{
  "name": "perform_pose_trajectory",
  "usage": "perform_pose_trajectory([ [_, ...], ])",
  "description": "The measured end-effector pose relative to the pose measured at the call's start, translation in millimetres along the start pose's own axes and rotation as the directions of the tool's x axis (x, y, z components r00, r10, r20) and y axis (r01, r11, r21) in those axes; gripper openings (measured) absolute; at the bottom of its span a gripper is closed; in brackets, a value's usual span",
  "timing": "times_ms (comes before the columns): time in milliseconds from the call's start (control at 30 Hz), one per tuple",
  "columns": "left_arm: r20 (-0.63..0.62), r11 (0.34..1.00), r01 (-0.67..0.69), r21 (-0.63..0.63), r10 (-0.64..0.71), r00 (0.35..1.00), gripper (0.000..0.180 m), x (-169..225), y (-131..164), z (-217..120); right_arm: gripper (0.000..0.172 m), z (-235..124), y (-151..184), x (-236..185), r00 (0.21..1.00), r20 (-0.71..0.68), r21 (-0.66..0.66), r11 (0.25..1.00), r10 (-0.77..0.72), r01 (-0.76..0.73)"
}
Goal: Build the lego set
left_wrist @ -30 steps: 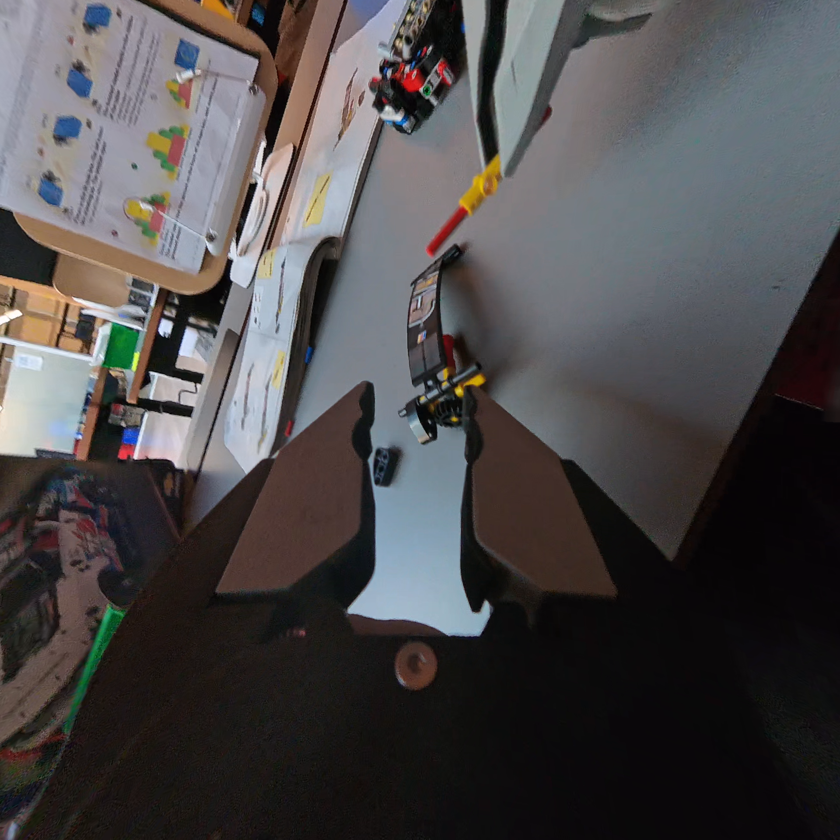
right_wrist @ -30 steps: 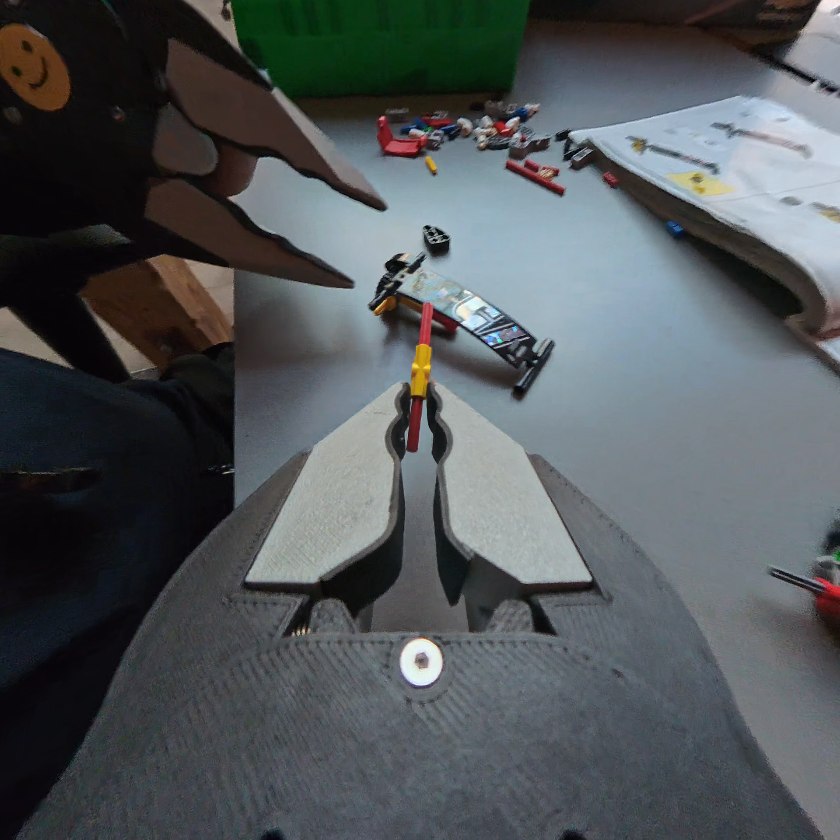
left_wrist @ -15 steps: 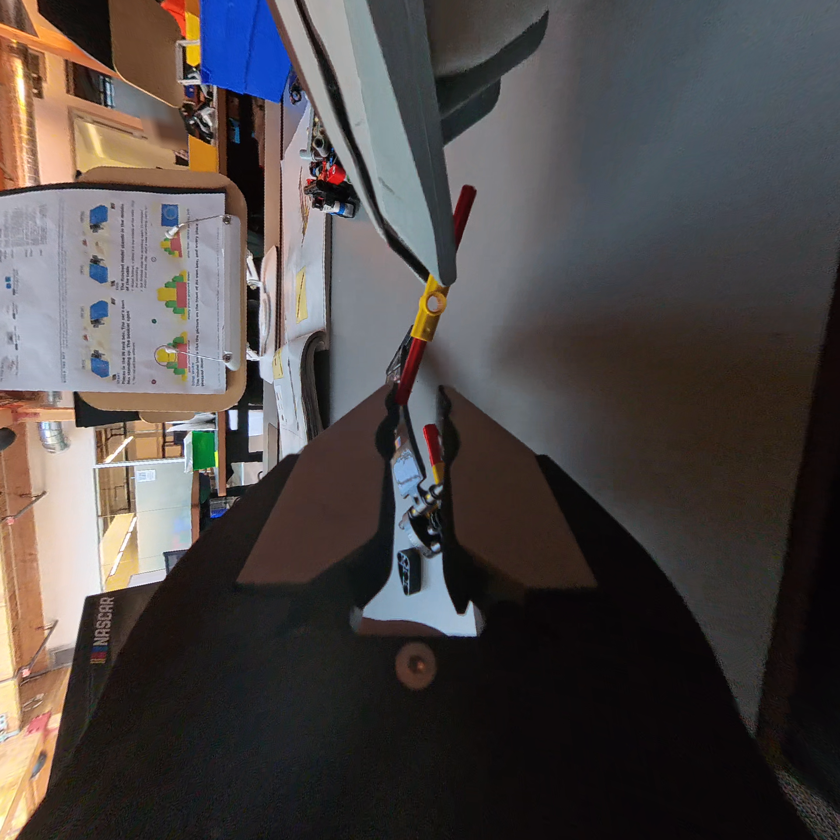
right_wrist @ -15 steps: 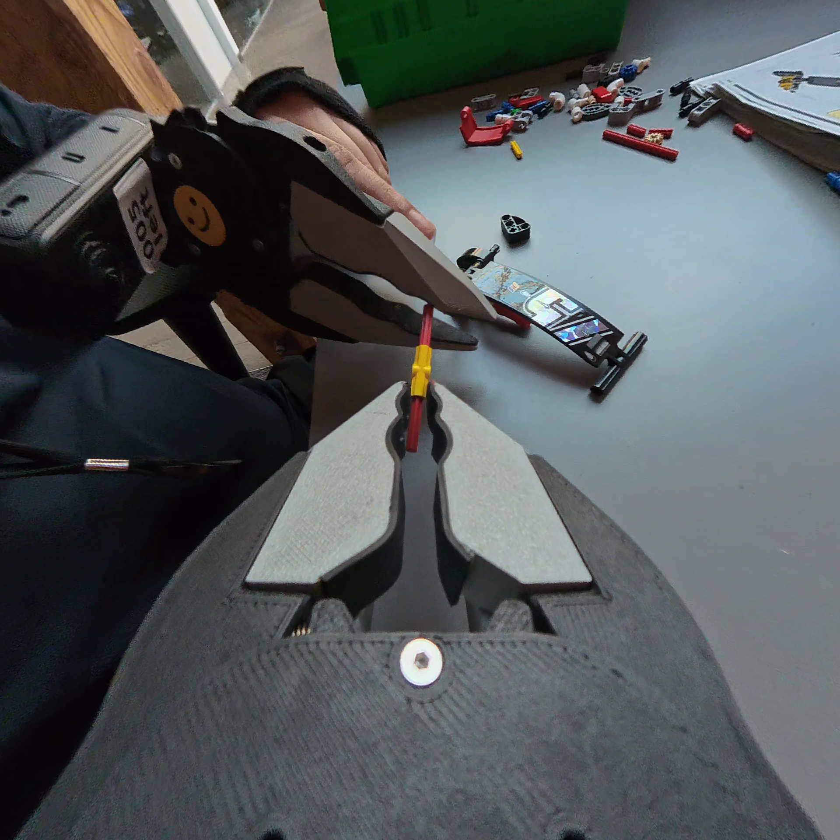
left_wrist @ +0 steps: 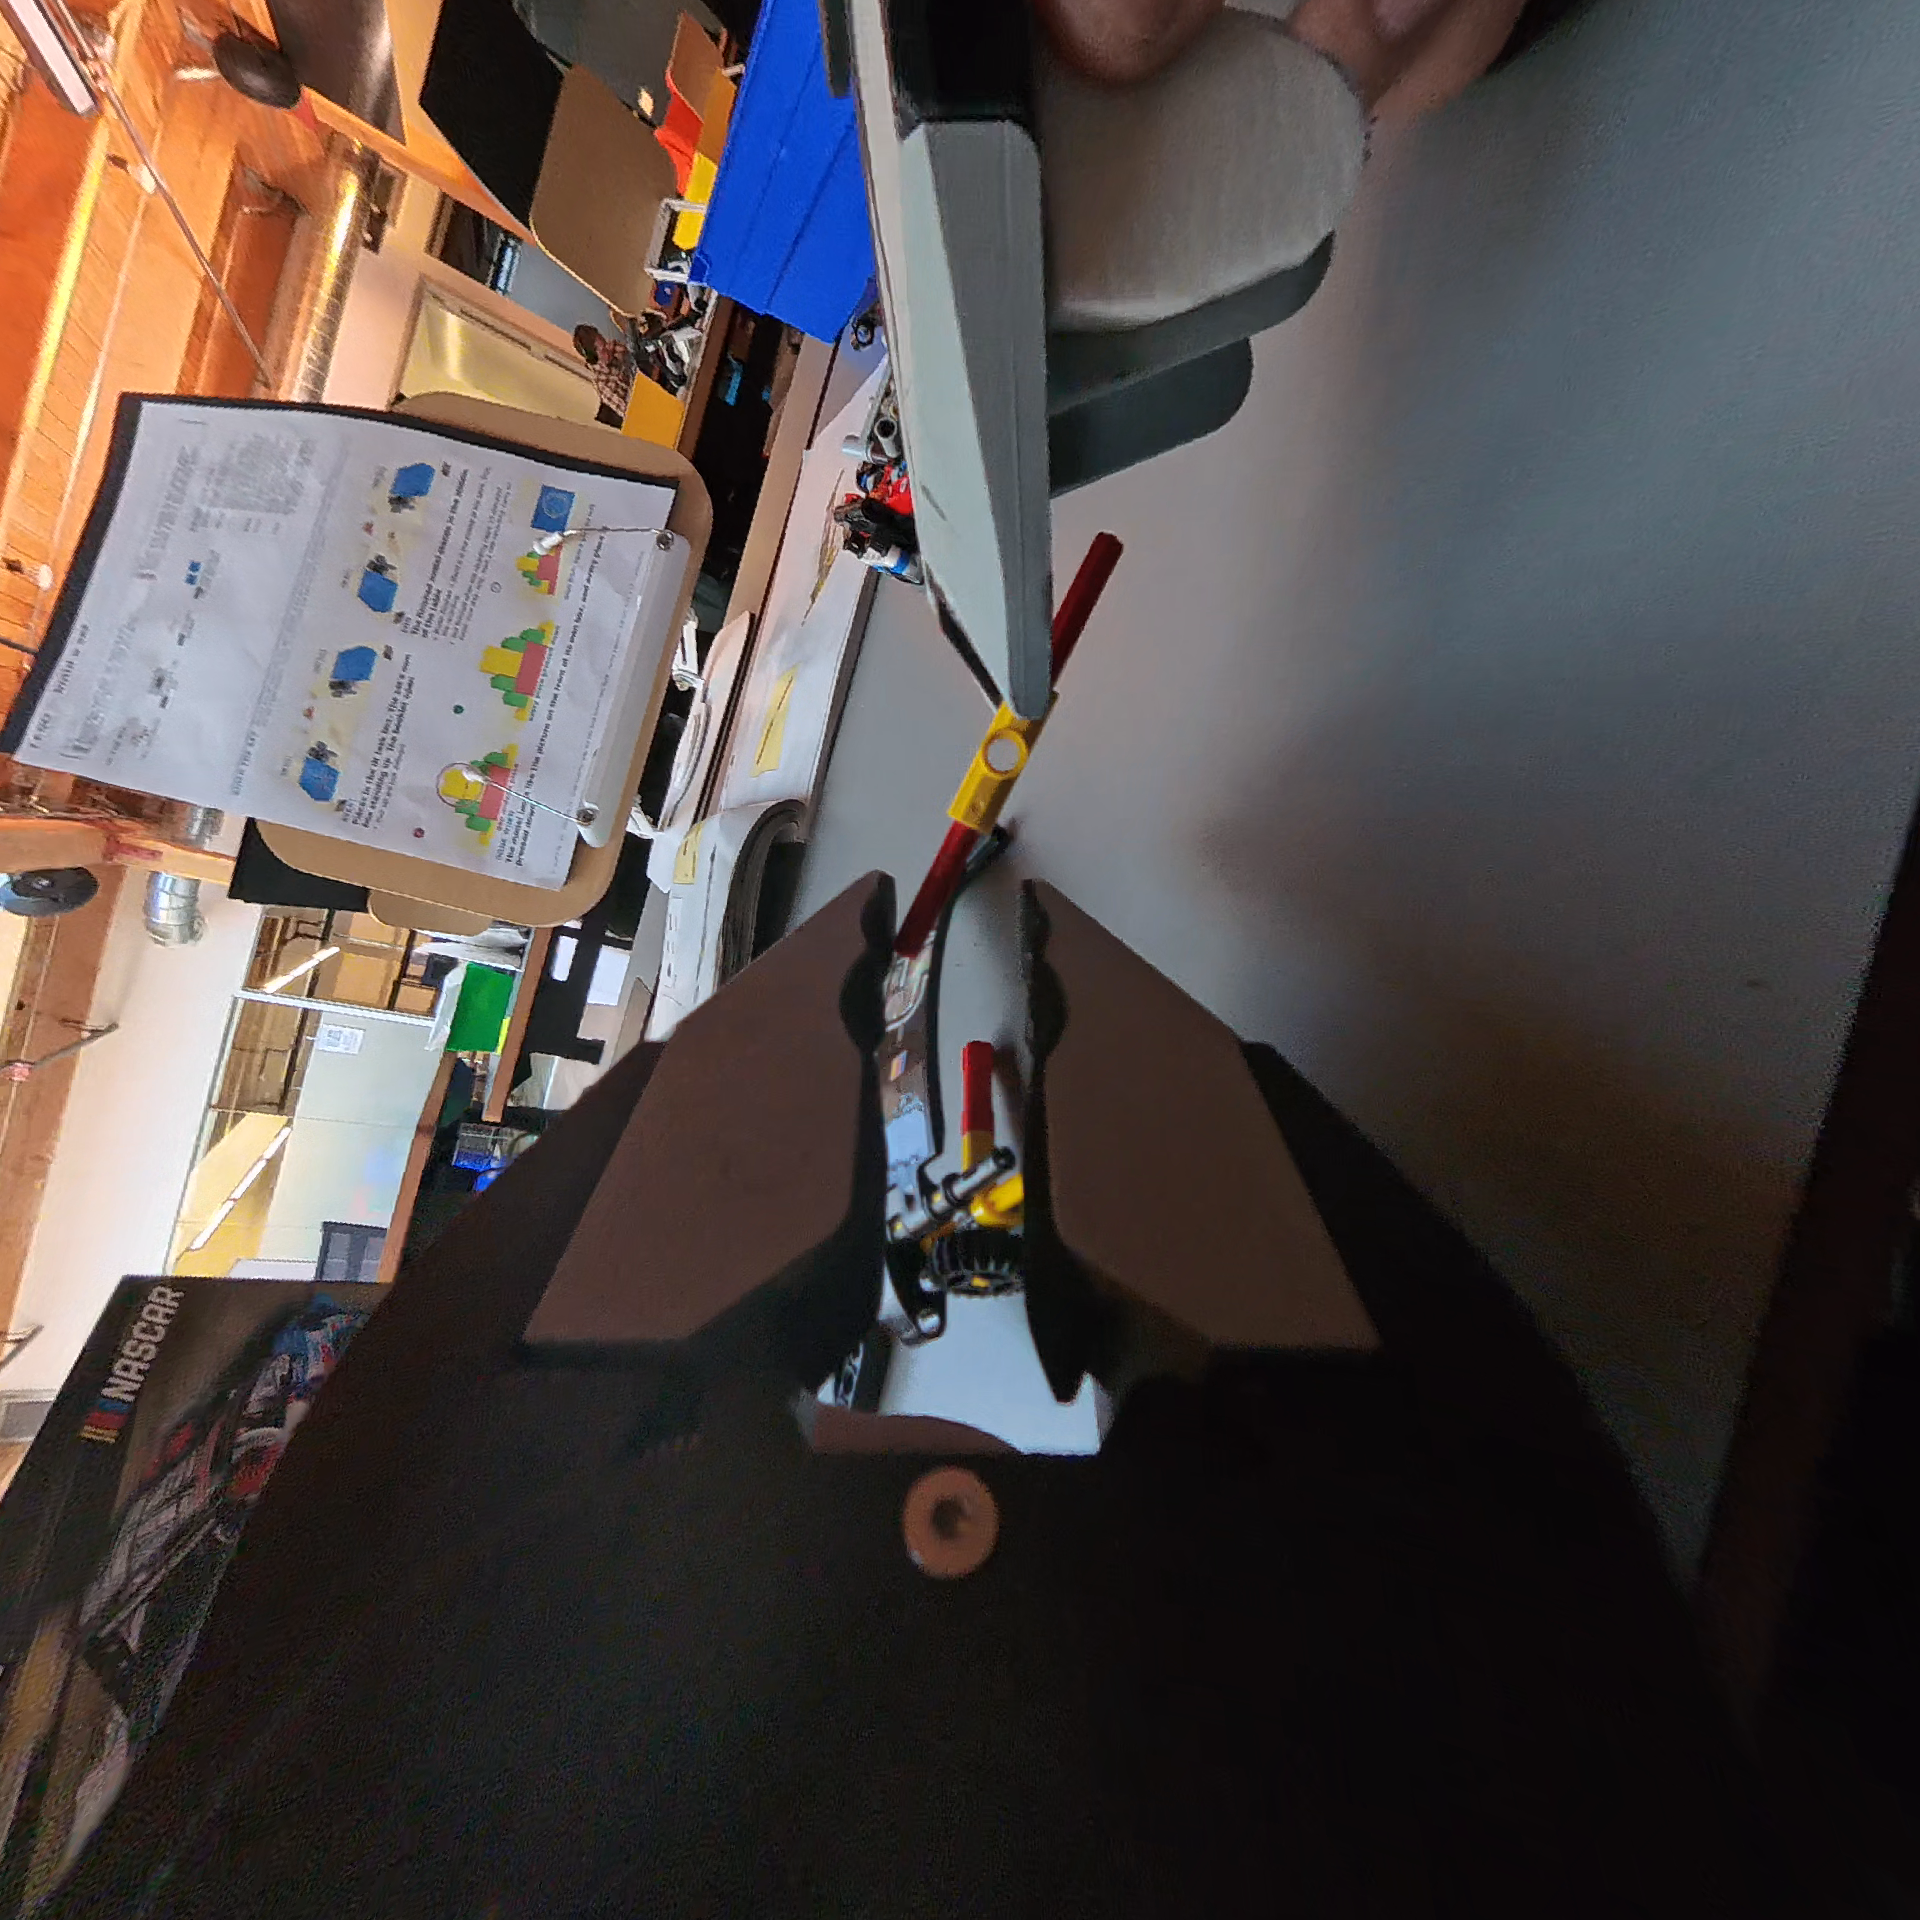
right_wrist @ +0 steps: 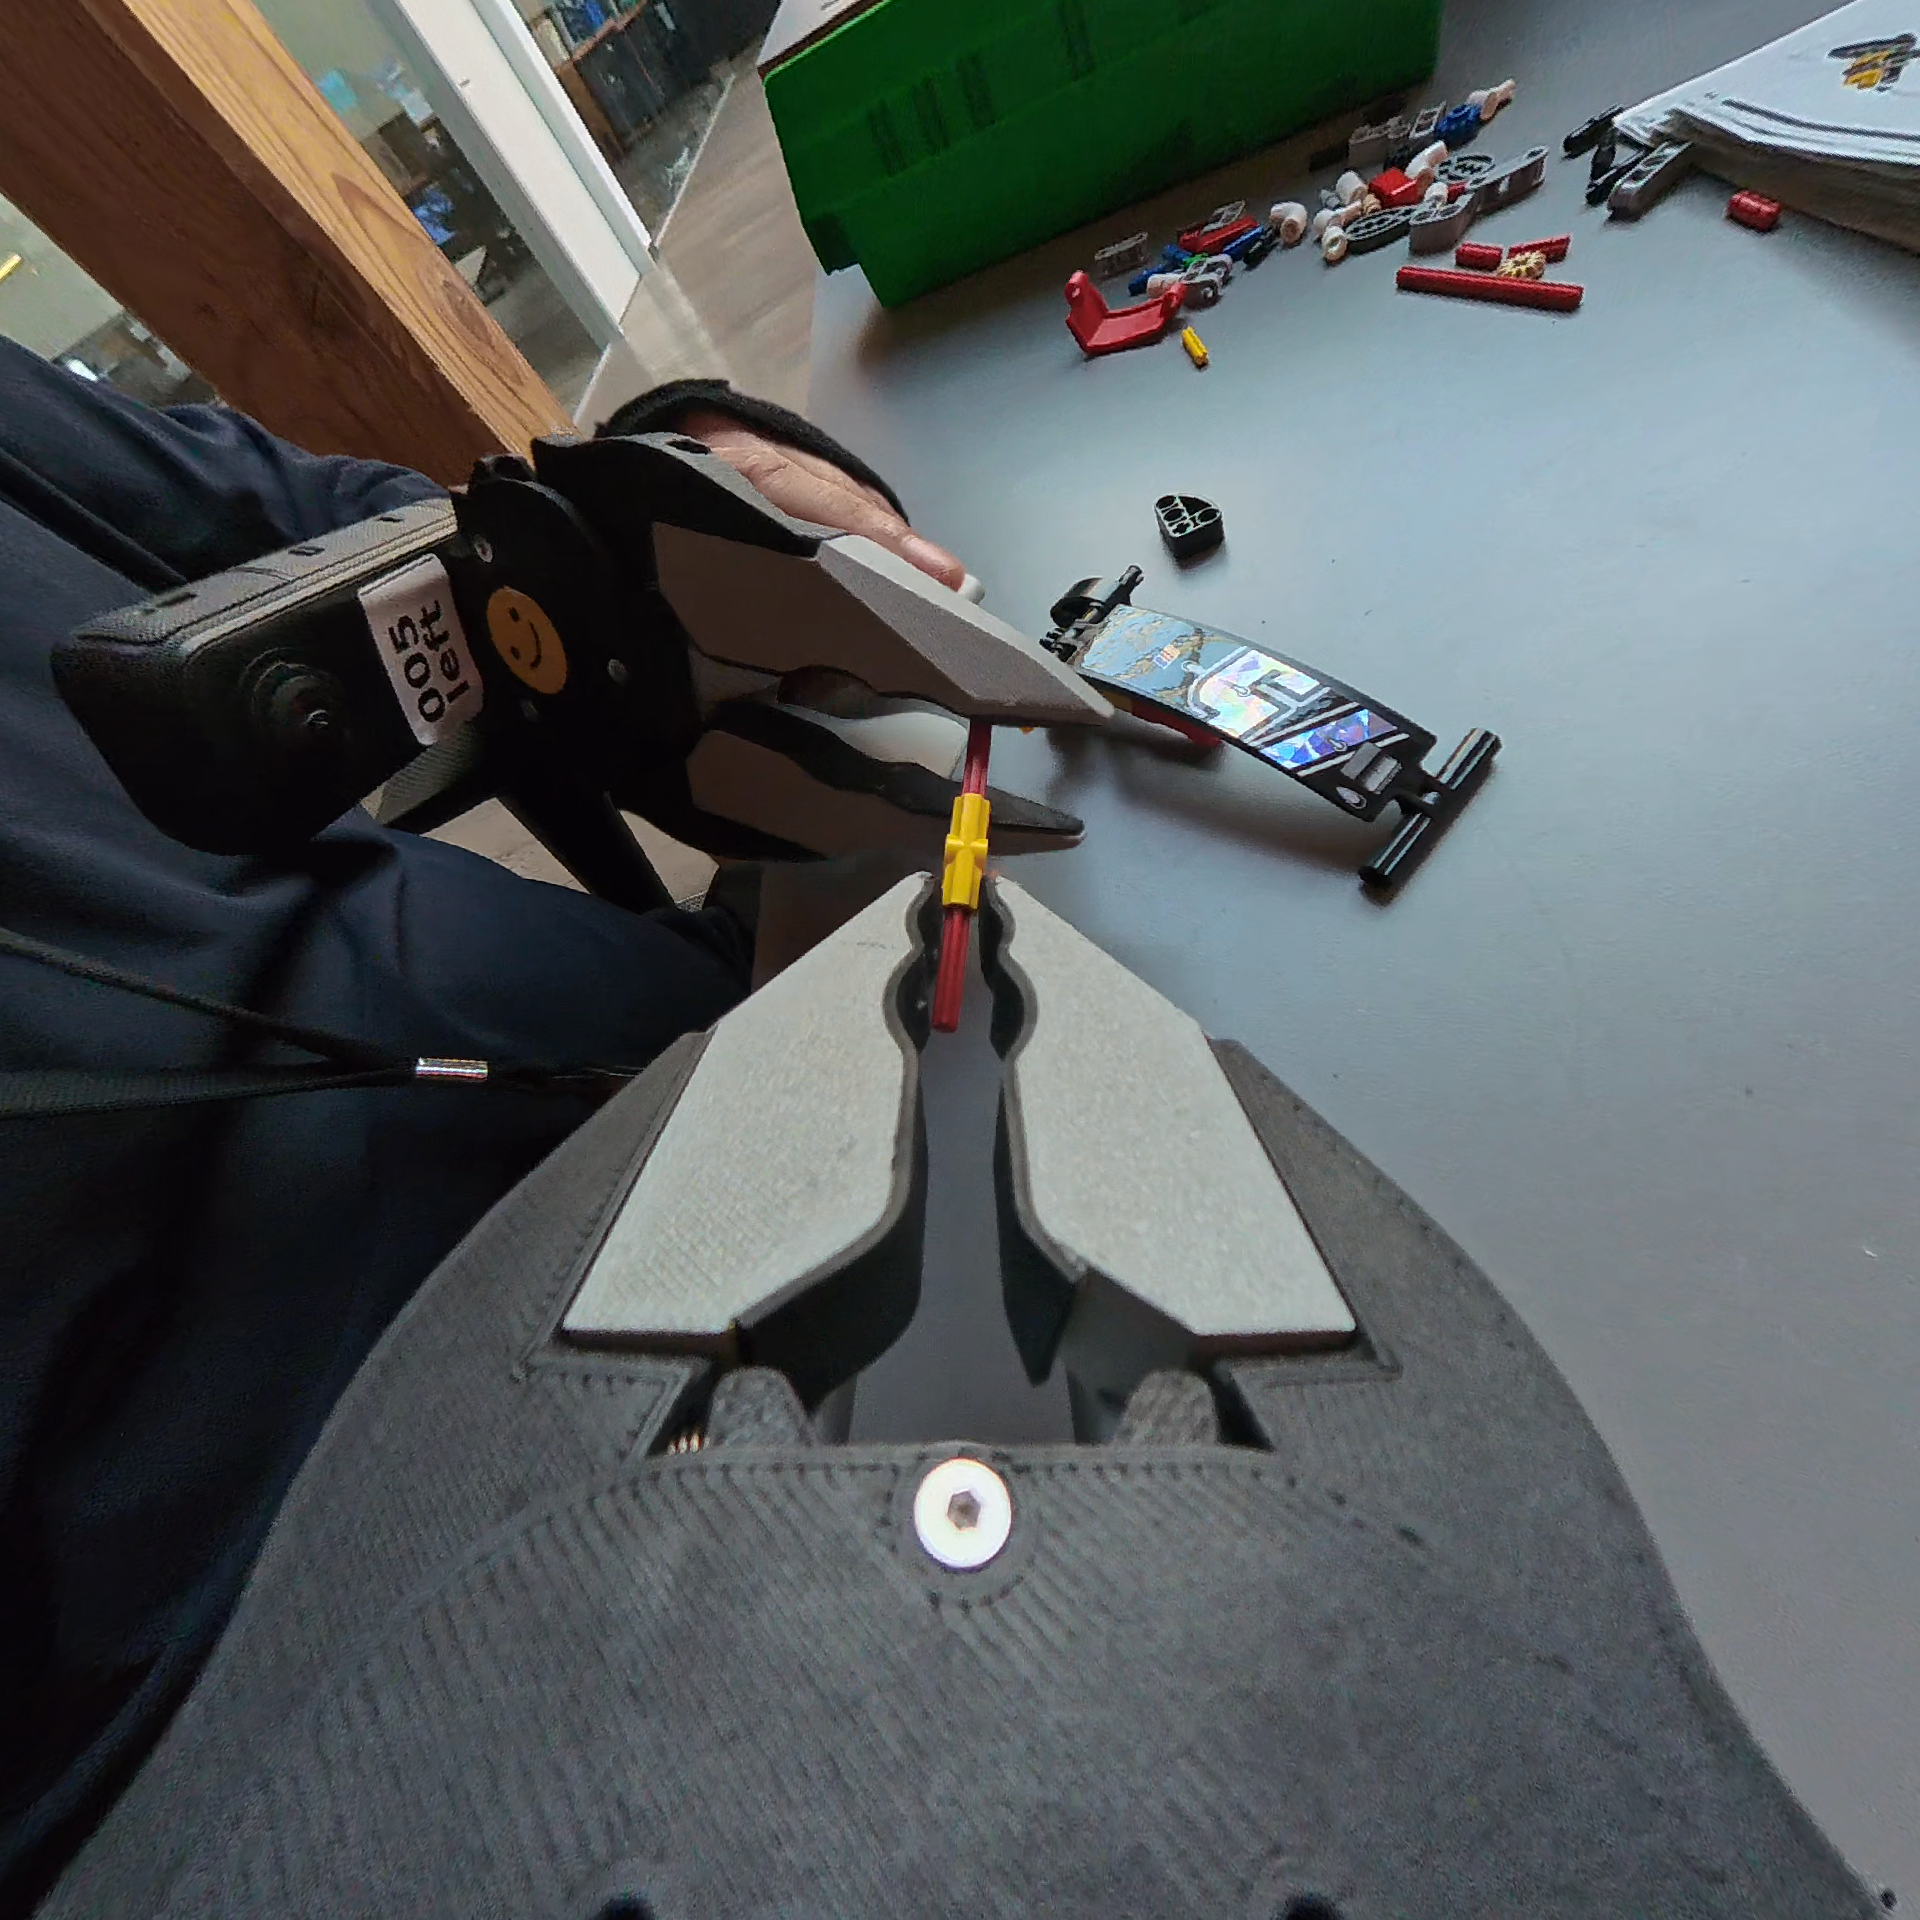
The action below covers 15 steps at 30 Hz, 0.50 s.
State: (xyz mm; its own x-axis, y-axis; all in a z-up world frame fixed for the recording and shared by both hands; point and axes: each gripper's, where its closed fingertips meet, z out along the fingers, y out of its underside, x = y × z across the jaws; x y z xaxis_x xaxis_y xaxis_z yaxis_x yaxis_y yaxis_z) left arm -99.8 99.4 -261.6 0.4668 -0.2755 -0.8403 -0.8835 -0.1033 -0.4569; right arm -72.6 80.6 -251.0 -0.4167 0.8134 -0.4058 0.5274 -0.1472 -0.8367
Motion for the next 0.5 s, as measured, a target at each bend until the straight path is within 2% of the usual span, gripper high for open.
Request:
perform_pose_trajectory([
  [267, -0.02, 1.0, -0.028, 0.014, 0.028, 0.999, 0.008, 8, -2, -1, 0.004, 6, 7, 0, 1.0, -0.013, -0.06, 0.998, -0.018, 0.017],
  [500, -0.053, 0.998, -0.06, -0.004, 0.06, 0.997, 0.001, 14, -1, -1, 0.004, 5, 6, 2, 1.0, -0.004, -0.049, 0.999, 0.006, -0.006],
])
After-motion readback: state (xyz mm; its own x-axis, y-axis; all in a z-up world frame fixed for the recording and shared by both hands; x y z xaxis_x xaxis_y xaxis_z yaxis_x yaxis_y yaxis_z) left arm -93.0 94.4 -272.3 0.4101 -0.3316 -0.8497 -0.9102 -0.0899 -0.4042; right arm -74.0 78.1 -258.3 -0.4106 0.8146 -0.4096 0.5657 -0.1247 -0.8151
